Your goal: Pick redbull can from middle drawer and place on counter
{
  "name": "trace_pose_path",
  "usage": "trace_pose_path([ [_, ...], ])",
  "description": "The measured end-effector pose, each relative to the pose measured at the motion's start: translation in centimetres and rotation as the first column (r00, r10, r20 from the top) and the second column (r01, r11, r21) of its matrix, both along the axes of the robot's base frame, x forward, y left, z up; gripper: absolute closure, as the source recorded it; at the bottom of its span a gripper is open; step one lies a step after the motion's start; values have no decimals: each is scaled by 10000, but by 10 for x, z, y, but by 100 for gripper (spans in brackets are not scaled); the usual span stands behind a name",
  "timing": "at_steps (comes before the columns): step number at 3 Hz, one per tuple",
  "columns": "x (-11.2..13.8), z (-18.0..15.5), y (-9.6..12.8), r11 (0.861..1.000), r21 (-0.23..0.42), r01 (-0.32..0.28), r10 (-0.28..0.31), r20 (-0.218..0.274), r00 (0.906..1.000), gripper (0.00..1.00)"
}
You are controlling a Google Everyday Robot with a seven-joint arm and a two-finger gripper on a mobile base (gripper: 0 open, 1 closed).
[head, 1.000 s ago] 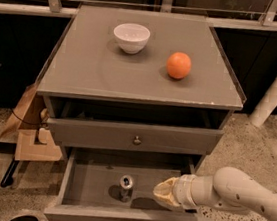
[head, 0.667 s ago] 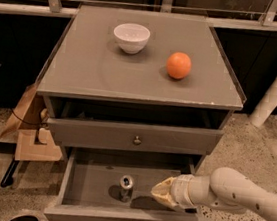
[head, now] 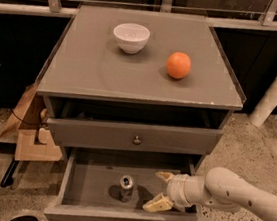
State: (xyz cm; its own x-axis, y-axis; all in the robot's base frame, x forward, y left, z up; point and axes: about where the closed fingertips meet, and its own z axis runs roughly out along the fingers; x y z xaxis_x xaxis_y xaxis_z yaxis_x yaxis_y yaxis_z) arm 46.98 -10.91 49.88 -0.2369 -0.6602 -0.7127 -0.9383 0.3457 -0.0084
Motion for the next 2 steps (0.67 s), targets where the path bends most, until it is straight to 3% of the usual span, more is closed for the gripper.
trace_pose_path([
  [2,14,-20,22,9989,470,-62,60,38,10000,29],
])
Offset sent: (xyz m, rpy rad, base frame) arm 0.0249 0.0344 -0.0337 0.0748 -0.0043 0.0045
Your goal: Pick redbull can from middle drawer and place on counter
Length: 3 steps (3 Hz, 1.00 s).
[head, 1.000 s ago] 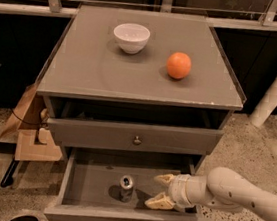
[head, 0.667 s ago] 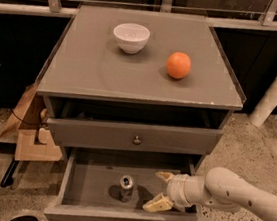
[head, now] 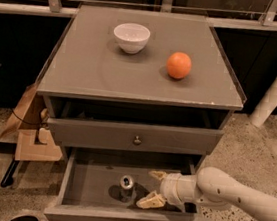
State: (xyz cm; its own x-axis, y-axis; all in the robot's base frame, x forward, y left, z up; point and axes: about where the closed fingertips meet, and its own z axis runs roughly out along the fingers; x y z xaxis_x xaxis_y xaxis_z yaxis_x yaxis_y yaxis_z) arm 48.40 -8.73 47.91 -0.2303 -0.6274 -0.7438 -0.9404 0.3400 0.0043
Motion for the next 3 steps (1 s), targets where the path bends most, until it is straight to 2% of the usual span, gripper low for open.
trace_pose_path([
  [3,16,-41,51,9956,780,-517,542,-299,9981,29],
])
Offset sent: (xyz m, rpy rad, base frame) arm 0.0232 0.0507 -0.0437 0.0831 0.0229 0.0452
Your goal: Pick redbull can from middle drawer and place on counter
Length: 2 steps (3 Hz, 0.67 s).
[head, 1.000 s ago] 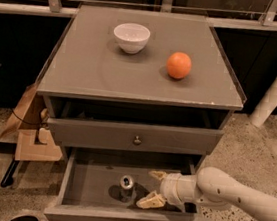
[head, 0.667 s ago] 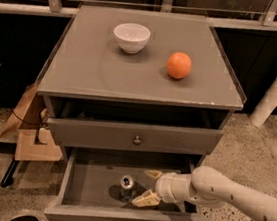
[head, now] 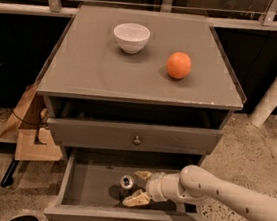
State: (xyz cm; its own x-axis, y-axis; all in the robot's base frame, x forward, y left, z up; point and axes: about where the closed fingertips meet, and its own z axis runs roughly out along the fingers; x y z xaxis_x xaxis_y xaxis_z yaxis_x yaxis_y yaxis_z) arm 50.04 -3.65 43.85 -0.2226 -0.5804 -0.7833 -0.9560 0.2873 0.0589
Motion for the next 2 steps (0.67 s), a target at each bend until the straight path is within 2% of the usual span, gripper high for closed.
trace_pose_path([
  [1,0,-9,15,9994,238,-246,249,-123,9996,30],
  [2,4,-11,28,9975,547,-436,436,8,9990,30],
])
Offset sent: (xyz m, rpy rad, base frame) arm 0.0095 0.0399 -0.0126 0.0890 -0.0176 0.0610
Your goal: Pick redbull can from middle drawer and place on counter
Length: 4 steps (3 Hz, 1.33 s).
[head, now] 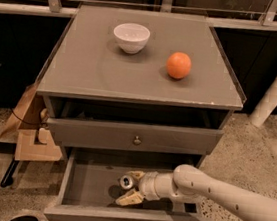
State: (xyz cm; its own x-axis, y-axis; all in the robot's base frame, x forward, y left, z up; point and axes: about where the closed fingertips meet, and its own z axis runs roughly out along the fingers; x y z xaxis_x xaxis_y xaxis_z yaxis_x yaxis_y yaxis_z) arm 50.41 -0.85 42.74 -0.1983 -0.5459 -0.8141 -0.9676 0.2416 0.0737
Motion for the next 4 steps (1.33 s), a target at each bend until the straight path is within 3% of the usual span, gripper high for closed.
trace_pose_path([
  [1,5,1,9,9995,318,-90,78,357,9993,31],
  [2,6,1,14,9989,441,-175,149,587,9982,50],
  [4,6,1,14,9988,446,-180,153,595,9981,96],
])
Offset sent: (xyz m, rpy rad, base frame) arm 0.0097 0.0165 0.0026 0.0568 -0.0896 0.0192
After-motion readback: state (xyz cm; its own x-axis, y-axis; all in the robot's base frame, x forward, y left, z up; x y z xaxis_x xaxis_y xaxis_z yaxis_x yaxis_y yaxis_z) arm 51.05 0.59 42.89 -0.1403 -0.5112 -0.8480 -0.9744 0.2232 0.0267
